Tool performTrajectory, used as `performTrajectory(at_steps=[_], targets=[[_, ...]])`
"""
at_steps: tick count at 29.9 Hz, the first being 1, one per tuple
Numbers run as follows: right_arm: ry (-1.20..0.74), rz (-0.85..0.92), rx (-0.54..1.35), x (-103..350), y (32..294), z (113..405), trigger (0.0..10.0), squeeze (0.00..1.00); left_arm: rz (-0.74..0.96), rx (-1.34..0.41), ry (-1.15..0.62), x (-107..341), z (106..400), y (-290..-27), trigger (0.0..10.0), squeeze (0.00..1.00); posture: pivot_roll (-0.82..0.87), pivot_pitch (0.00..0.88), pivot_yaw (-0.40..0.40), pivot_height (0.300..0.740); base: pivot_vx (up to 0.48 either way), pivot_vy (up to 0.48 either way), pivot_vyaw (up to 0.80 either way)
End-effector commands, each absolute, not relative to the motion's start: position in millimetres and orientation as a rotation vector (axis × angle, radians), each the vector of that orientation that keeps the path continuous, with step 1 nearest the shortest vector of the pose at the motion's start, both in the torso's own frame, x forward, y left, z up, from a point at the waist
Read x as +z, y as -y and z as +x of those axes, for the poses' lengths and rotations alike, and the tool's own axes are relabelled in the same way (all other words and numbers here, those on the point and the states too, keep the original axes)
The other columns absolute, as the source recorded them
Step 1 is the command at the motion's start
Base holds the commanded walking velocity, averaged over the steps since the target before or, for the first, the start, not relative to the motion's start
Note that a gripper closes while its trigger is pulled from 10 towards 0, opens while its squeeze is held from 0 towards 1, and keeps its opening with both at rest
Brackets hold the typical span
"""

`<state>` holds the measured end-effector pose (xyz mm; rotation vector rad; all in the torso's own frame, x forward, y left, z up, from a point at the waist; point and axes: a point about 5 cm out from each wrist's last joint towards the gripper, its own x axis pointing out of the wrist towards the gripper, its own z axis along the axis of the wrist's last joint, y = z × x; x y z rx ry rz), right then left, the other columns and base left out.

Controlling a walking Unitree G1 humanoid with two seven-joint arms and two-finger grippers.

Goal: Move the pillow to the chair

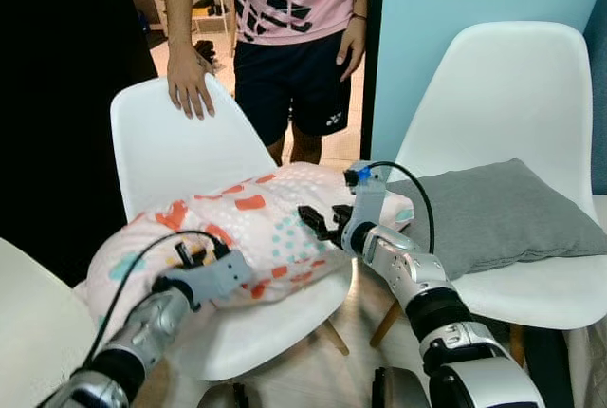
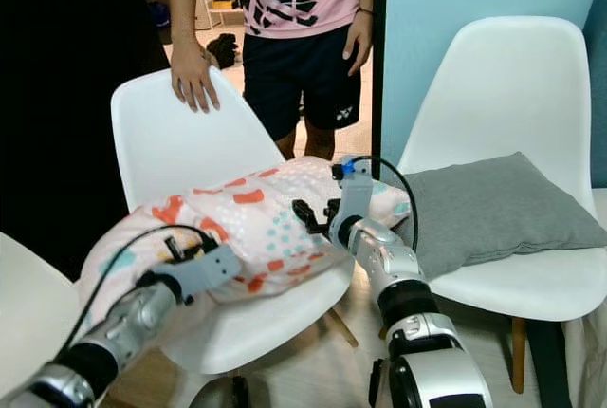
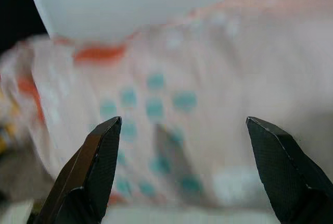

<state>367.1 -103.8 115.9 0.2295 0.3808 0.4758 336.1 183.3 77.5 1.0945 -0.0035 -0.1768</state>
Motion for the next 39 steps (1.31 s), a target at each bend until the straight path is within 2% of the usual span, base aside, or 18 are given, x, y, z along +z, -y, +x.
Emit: performTrajectory(at_steps=[1, 5, 8, 11, 12, 13, 14, 17, 21, 22, 26, 27, 29, 30, 31, 35, 37, 39], targets=[[-0.415, 0.2, 0.514, 112.9, 95.0, 365.3, 10.0, 0.0, 1.102, -0.136, 0.106, 98.6, 344.6, -181.8, 10.0, 0.0, 0.0, 0.0, 0.053, 0.576, 0.0, 0.0, 0.0], [-0.443, 0.169, 0.542, 108.3, 91.1, 362.3, 10.0, 0.0, 1.076, -0.128, 0.184, 109.4, 347.1, -172.8, 10.0, 0.0, 0.0, 0.0, 0.054, 0.576, 0.0, 0.0, 0.0], [-0.457, 0.156, 0.555, 105.9, 88.9, 360.5, 10.0, 0.0, 1.055, -0.15, 0.178, 105.0, 345.7, -166.7, 10.0, 0.0, 0.0, 0.0, 0.054, 0.576, 0.0, 0.0, 0.0], [-0.498, 0.116, 0.582, 99.3, 85.7, 356.2, 10.0, 0.0, 1.024, -0.326, 0.025, 60.6, 327.0, -148.0, 10.0, 0.0, -0.01, 0.0, 0.056, 0.576, 0.0, 0.0, 0.0], [-0.503, 0.107, 0.587, 98.6, 85.6, 355.6, 10.0, 0.0, 1.014, -0.373, -0.062, 43.6, 318.3, -147.4, 10.0, 0.35, -0.01, 0.0, 0.054, 0.576, 0.0, 0.0, 0.0], [-0.503, 0.107, 0.587, 98.6, 85.6, 355.6, 10.0, 0.0, 1.014, -0.373, -0.062, 43.6, 318.3, -147.4, 10.0, 0.35, -0.01, 0.0, 0.054, 0.576, 0.0, 0.0, 0.0], [-0.504, 0.104, 0.589, 98.5, 85.8, 355.5, 10.0, 0.0, 0.986, -0.397, -0.134, 32.7, 312.1, -149.5, 10.0, 1.0, -0.01, 0.0, 0.055, 0.576, 0.0, 0.0, 0.0], [-0.495, 0.103, 0.582, 99.8, 87.6, 356.3, 10.0, 0.0, 0.928, -0.425, -0.237, 22.5, 306.0, -155.5, 10.0, 1.0, -0.01, 0.0, 0.055, 0.576, 0.0, 0.0, 0.0], [-0.481, 0.115, 0.575, 102.6, 90.9, 358.0, 10.0, 0.0, 0.851, -0.494, -0.204, 57.7, 319.0, -164.5, 10.0, 1.0, -0.01, 0.0, 0.056, 0.576, 0.0, 0.0, 0.0], [-0.481, 0.115, 0.575, 102.6, 90.9, 358.0, 10.0, 0.0, 0.851, -0.494, -0.204, 57.7, 319.0, -164.5, 10.0, 1.0, -0.01, 0.0, 0.056, 0.576, 0.0, 0.0, 0.0], [-0.484, 0.116, 0.582, 101.3, 88.3, 356.9, 10.0, 0.0, 0.947, -0.709, -0.237, 100.4, 311.8, -174.8, 10.0, 1.0, 0.0, 0.0, 0.055, 0.576, 0.0, 0.0, 0.0], [-0.484, 0.116, 0.582, 101.3, 88.3, 356.9, 10.0, 0.0, 0.947, -0.709, -0.237, 100.4, 311.8, -174.8, 10.0, 1.0, 0.0, 0.0, 0.055, 0.576, 0.0, 0.0, 0.0], [-0.473, 0.121, 0.604, 102.2, 84.2, 355.7, 10.0, 0.0, 0.971, -0.855, -0.247, 146.4, 293.4, -178.1, 10.0, 1.0, 0.01, 0.0, 0.058, 0.576, 0.0, 0.0, 0.0], [-0.473, 0.121, 0.604, 102.2, 84.2, 355.7, 10.0, 0.0, 0.971, -0.855, -0.247, 146.4, 293.4, -178.1, 10.0, 1.0, 0.01, 0.0, 0.058, 0.576, 0.0, 0.0, 0.0], [-0.474, 0.118, 0.603, 102.0, 83.5, 355.6, 10.0, 0.0, 0.977, -0.943, -0.275, 159.8, 278.9, -179.5, 10.0, 1.0, 0.01, 0.0, 0.063, 0.576, 0.0, 0.0, 0.0], [-0.468, 0.127, 0.592, 102.8, 84.0, 356.4, 10.0, 0.0, 0.949, -1.067, -0.347, 168.2, 256.3, -185.7, 10.0, 1.0, 0.01, 0.0, 0.069, 0.576, 0.0, 0.0, 0.0], [-0.439, 0.154, 0.588, 106.9, 85.6, 358.0, 10.0, 0.0, 0.866, -1.099, -0.286, 183.3, 249.4, -186.4, 10.0, 1.0, 0.01, 0.0, 0.069, 0.576, 0.0, 0.0, 0.0], [-0.439, 0.154, 0.588, 106.9, 85.6, 358.0, 10.0, 0.0, 0.866, -1.099, -0.286, 183.3, 249.4, -186.4, 10.0, 1.0, 0.01, 0.0, 0.069, 0.576, 0.0, 0.0, 0.0]])
